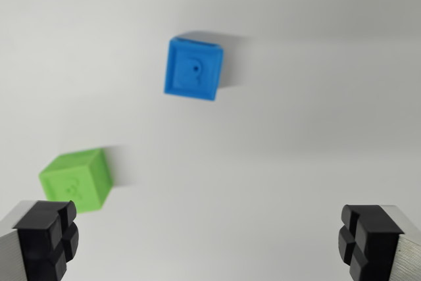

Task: Stack cube

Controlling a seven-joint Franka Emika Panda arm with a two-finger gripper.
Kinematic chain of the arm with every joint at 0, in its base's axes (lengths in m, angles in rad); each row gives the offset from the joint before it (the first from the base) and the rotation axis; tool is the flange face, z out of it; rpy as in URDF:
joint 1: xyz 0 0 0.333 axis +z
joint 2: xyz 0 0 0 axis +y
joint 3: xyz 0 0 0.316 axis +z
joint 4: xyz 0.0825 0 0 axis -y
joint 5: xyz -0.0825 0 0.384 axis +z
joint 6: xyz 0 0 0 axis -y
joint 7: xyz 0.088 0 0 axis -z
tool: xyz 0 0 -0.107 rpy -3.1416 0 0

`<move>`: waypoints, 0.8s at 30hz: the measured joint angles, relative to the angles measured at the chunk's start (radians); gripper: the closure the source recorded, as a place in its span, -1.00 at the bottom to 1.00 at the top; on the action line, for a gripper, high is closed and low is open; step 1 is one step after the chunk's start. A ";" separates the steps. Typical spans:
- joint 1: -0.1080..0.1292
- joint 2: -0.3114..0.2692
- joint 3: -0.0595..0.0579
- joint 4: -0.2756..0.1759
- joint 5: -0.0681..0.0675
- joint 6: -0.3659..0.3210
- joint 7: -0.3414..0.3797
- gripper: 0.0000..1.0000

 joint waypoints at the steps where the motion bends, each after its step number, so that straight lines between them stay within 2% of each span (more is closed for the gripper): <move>1: 0.000 0.000 0.000 0.000 0.000 0.000 0.000 -1.00; 17: 0.000 0.000 0.000 -0.002 0.000 0.000 0.000 -1.00; 24: 0.003 0.000 0.002 -0.019 0.000 0.014 0.001 -1.00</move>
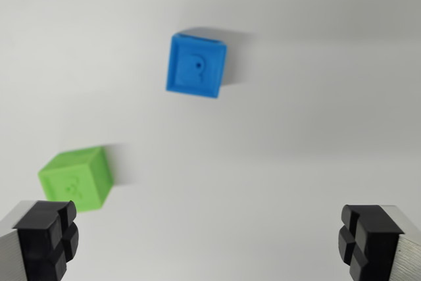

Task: Stack cube

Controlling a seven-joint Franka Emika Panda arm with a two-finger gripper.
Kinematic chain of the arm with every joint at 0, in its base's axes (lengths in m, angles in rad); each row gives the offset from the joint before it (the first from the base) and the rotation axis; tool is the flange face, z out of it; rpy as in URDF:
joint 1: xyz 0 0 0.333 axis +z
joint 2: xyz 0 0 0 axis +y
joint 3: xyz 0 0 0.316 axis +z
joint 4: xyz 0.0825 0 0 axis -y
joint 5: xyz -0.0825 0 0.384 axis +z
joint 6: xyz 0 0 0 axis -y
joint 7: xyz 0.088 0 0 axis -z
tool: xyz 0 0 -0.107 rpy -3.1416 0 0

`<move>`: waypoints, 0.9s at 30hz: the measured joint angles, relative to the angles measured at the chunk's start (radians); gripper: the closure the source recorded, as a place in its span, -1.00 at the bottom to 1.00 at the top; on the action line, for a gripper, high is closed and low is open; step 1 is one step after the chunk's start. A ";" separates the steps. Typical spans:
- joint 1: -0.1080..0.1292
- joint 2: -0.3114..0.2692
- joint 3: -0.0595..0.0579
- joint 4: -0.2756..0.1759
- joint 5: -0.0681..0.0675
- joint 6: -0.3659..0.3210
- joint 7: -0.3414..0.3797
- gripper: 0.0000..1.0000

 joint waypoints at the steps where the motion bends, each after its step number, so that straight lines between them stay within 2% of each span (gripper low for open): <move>1: 0.000 0.000 0.000 -0.002 0.000 0.001 0.000 -1.00; 11: 0.010 -0.009 0.005 -0.045 0.000 0.037 0.005 -1.00; 27: 0.035 -0.020 0.019 -0.146 0.001 0.125 0.019 -1.00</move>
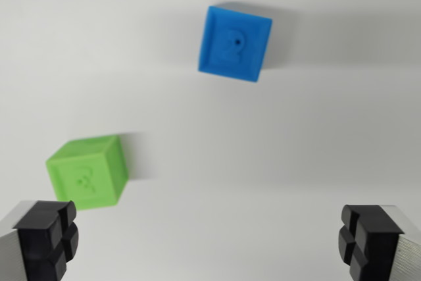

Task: Stack cube

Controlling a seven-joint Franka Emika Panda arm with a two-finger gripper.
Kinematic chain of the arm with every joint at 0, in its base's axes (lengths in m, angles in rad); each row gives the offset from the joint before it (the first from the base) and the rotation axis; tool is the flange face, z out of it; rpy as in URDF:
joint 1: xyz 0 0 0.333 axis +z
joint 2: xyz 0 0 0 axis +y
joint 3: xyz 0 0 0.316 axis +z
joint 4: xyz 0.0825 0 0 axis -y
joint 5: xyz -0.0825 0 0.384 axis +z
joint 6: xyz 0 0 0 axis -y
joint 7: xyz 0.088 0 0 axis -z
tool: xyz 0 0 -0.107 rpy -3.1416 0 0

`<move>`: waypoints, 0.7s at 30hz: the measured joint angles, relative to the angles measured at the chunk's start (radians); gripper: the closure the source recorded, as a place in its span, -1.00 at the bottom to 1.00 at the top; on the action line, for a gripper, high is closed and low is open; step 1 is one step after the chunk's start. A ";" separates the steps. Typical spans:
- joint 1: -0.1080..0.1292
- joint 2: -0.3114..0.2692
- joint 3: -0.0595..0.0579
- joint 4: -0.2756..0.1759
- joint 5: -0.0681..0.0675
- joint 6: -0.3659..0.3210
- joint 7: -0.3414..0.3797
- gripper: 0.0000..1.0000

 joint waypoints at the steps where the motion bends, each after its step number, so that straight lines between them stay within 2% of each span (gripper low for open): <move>1: 0.002 0.000 0.001 -0.007 0.000 0.007 0.001 -1.00; 21: 0.045 0.003 0.026 -0.147 0.003 0.153 0.030 -1.00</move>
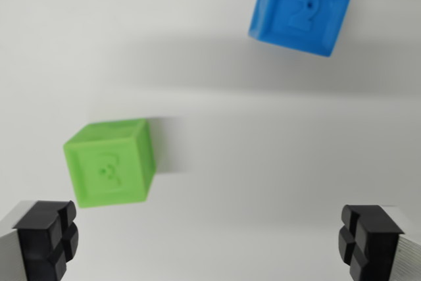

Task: Stack cube

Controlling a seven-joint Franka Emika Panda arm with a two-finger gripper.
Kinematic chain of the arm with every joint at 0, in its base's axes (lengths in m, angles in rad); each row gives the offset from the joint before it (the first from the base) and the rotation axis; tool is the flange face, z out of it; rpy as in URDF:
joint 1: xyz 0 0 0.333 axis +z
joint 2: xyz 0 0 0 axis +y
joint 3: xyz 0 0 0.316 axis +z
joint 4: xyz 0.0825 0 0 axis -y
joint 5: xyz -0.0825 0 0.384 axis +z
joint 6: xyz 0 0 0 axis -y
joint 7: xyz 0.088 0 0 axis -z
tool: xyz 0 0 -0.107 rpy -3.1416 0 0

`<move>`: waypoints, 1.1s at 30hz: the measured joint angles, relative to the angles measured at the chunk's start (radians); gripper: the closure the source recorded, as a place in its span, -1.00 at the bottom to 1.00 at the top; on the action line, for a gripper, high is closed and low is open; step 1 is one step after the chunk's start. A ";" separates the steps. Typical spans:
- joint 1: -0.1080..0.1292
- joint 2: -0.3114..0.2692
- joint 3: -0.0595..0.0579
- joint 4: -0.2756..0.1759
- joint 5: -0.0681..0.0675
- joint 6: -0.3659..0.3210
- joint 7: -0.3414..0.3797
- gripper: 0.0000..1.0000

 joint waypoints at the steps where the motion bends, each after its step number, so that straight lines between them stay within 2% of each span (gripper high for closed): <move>1: 0.002 0.002 0.002 -0.008 0.000 0.010 0.002 -1.00; 22: 0.065 0.070 0.043 -0.140 0.001 0.212 0.055 -1.00; 28: 0.088 0.101 0.052 -0.167 0.001 0.273 0.074 -1.00; 33: 0.105 0.132 0.054 -0.179 0.000 0.317 0.085 -1.00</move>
